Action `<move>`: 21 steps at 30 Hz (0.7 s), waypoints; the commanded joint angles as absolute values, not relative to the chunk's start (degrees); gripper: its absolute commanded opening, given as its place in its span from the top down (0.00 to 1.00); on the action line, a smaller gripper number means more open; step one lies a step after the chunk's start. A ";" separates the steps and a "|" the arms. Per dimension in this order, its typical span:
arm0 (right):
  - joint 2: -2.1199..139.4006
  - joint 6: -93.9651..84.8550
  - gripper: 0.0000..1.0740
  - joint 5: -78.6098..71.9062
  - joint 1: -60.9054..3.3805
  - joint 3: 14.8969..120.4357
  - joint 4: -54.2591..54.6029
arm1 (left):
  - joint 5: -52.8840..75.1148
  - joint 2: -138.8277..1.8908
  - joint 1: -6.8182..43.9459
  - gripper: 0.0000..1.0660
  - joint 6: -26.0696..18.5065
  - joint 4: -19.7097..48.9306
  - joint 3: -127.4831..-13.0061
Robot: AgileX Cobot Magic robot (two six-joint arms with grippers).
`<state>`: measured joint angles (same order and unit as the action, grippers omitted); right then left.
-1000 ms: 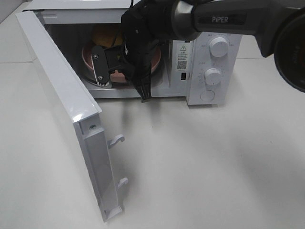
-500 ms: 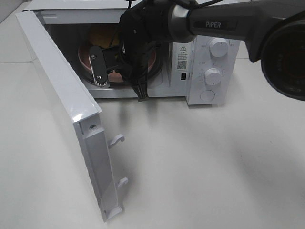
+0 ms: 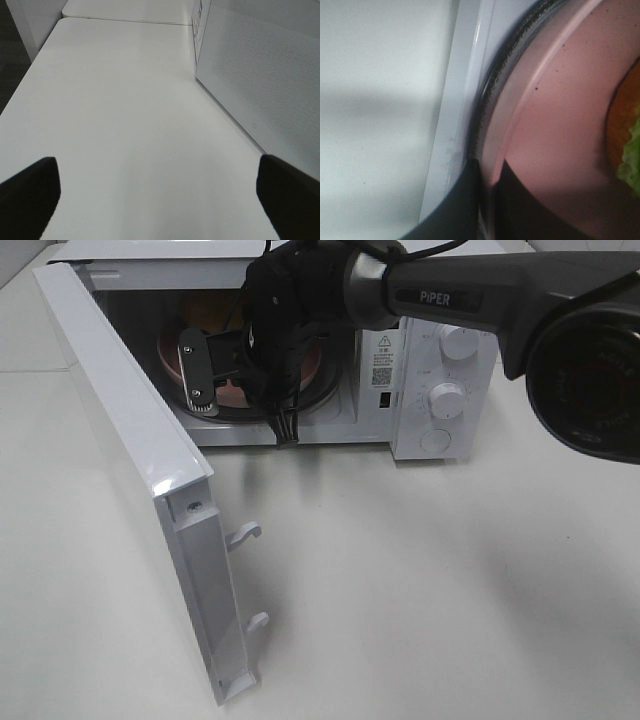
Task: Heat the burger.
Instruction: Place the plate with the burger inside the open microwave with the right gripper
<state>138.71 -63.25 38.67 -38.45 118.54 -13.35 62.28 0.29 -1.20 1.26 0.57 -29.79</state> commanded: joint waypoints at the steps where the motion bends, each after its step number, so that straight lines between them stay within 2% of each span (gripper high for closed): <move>1: 138.37 -63.88 1.00 35.18 -38.79 119.52 -13.92 | 61.36 1.09 -0.86 0.05 1.15 0.69 -29.56; 21: 139.57 -63.83 1.00 35.01 -38.39 119.52 -12.61 | 61.36 1.09 -0.86 0.05 1.15 0.69 -29.56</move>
<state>140.03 -63.37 37.87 -38.45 118.60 -12.26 62.28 0.29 -1.20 1.26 0.57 -29.79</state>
